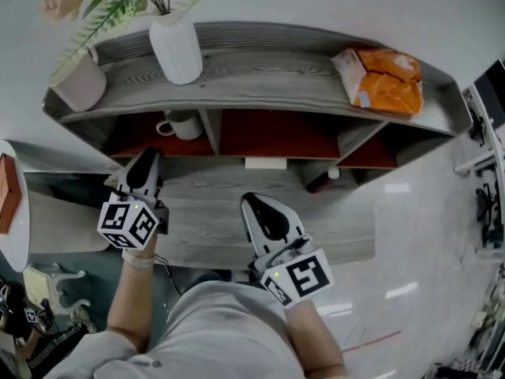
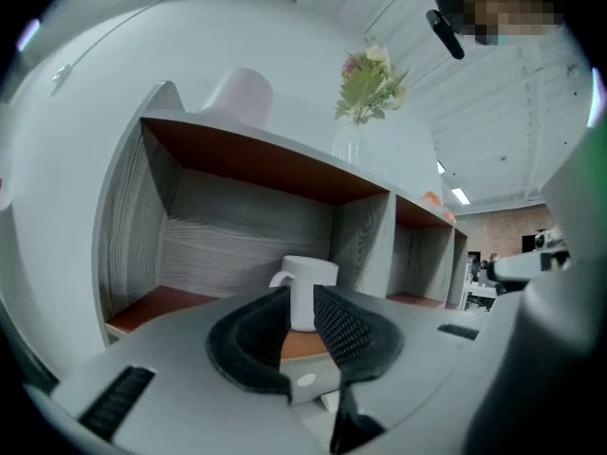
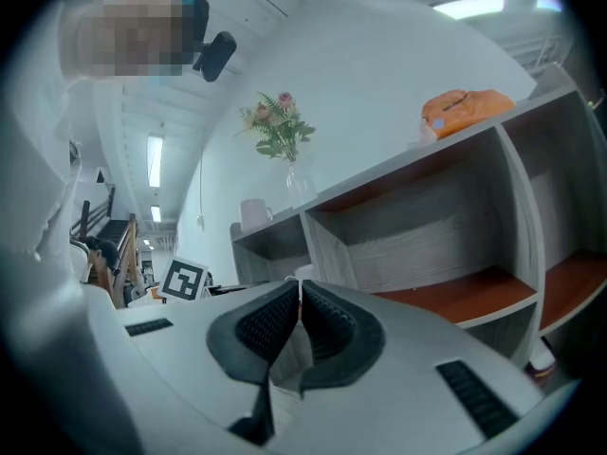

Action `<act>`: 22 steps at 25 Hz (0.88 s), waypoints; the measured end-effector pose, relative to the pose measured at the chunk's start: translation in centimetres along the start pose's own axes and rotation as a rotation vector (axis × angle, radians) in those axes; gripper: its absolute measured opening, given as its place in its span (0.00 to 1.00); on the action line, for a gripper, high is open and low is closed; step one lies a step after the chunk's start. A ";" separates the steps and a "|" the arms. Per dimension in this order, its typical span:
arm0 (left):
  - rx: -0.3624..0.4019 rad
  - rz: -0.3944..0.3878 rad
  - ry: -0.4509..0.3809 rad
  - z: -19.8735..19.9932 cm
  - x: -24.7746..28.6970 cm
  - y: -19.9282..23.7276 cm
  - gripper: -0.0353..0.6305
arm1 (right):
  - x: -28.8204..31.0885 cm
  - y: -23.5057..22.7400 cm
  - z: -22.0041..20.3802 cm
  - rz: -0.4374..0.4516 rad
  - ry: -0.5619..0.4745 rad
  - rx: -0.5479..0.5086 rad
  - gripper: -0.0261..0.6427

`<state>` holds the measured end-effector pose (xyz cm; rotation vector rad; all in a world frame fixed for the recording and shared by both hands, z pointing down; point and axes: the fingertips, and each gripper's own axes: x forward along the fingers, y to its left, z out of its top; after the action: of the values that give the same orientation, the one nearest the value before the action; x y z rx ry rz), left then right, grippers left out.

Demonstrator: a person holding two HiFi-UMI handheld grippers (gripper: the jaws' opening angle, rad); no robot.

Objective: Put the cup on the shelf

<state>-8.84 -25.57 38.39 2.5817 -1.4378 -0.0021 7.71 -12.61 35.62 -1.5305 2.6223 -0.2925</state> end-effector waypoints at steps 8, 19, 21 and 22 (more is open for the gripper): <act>-0.040 -0.001 0.012 -0.5 -5.7 -1.8 0.16 | 2.5 2.3 0.0 0.131 0.011 0.015 0.07; -0.036 0.026 -0.002 0.9 -10.7 -2.7 0.09 | 5.2 6.6 -1.3 0.305 0.065 0.002 0.07; -0.038 0.022 0.005 0.7 -11.2 -3.1 0.09 | 5.5 7.1 -1.6 0.329 0.075 0.002 0.07; -0.038 0.020 0.009 0.6 -11.3 -3.3 0.09 | 5.7 7.4 -1.8 0.339 0.080 -0.001 0.07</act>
<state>-12.12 -14.40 36.23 2.5336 -1.4457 -0.0149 -1.69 -13.81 35.91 -1.0656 2.8797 -0.3277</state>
